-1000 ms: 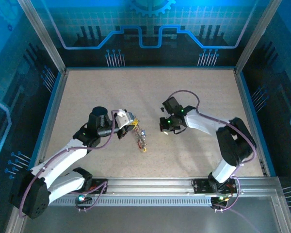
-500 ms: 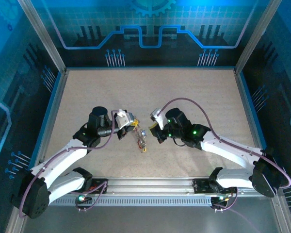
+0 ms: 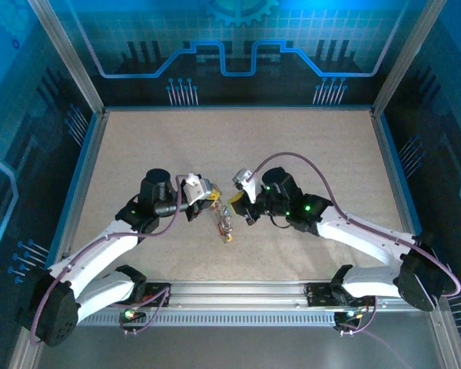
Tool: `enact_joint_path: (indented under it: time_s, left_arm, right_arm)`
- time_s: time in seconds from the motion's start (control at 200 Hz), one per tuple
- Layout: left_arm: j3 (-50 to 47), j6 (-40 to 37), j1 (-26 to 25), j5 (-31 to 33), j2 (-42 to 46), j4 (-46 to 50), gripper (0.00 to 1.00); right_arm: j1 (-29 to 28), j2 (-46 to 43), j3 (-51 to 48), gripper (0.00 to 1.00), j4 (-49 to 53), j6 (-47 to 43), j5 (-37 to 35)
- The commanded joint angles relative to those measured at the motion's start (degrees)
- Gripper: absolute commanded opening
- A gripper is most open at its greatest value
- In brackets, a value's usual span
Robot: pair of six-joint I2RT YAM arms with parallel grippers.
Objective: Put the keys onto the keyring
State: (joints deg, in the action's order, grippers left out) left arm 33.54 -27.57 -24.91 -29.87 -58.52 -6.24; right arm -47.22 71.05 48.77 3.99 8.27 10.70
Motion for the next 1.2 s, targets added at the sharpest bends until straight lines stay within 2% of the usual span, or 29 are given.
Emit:
enact_joint_path:
  time_s: [0.0, 0.355, 0.976, 1.196]
  left_arm:
    - [0.8, -1.2, -0.1, -2.3, 0.5, -0.8, 0.00]
    - [0.8, -0.9, -0.1, -2.0, 0.5, -1.0, 0.00]
    - [0.6, -1.7, -0.3, -2.8, 0.4, -1.1, 0.00]
    - [0.7, -3.0, -0.7, -3.3, 0.6, -0.4, 0.00]
  right_arm:
    - [-0.5, 1.1, 3.5, 0.00, -2.7, -0.2, 1.6]
    - [-0.5, 5.0, 6.6, 0.00, -1.8, 0.9, 0.6]
    - [-0.5, 6.3, 7.3, 0.00, -1.9, 5.0, -3.3]
    - [0.7, 6.8, 9.1, 0.00, 1.8, 7.9, -3.3]
